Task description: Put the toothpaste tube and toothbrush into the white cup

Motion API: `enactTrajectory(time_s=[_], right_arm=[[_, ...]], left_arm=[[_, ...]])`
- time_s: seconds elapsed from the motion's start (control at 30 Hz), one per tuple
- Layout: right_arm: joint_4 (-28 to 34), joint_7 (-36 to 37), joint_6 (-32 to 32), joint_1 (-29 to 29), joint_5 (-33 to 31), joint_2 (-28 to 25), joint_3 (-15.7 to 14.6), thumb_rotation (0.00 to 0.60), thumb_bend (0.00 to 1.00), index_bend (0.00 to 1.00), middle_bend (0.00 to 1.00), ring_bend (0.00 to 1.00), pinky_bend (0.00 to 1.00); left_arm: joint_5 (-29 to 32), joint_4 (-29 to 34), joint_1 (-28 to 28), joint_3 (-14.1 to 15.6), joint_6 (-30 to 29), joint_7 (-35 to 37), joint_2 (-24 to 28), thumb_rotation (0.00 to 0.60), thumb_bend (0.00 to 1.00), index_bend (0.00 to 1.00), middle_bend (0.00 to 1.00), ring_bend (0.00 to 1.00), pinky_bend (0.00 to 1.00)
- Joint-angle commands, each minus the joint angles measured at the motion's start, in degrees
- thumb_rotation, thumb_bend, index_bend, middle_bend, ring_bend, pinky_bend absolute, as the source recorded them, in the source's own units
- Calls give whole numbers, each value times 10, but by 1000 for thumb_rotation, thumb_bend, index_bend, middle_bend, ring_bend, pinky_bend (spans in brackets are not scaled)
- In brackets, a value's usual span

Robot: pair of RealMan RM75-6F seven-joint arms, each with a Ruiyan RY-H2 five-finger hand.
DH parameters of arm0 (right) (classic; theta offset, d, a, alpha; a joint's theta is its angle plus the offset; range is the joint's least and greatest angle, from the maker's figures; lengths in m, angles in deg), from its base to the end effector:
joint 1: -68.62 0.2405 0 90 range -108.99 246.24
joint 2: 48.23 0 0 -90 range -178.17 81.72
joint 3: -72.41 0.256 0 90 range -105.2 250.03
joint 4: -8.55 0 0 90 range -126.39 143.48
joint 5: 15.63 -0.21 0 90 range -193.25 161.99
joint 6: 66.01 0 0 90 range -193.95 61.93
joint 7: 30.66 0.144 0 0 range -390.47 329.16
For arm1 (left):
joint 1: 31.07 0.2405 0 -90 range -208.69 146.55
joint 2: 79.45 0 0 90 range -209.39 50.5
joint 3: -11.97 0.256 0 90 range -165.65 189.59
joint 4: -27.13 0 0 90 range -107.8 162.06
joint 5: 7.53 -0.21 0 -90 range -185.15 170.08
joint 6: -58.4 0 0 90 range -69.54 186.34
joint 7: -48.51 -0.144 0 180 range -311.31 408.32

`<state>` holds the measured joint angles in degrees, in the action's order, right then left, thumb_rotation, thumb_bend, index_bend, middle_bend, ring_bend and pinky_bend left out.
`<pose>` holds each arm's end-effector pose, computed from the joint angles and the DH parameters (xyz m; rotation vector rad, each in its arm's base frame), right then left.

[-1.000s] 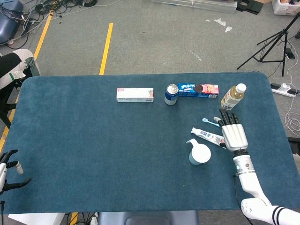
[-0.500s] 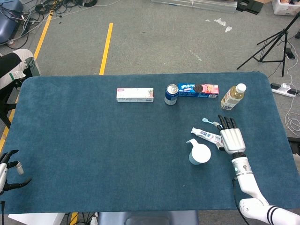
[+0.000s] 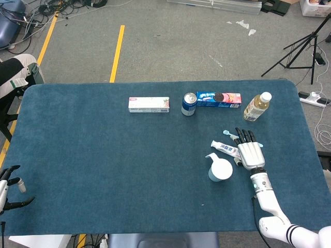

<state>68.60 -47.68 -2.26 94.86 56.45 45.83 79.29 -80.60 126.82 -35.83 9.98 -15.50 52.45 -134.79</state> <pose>-0.3039 -0.3148 0.0098 1.6110 -0.7761 0.6307 -0.3370 0.1696 0.1804 -1.2593 -1.1845 -0.7110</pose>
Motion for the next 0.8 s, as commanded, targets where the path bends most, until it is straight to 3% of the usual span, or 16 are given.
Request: enactTrajectory(time_s=[0.03,0.8], right_arm=[[-10,3,-1,2,4,7,1,600,145,210,0,0,83],[-91,1,-17,22,-3,51,26,600,145,200,0,0,83]], left_arm=[[-1,1,0,0,0,1,0,600,0,624,152,115,154],[0,0,0,1,3,3,2,600,0,624,152,115,154]])
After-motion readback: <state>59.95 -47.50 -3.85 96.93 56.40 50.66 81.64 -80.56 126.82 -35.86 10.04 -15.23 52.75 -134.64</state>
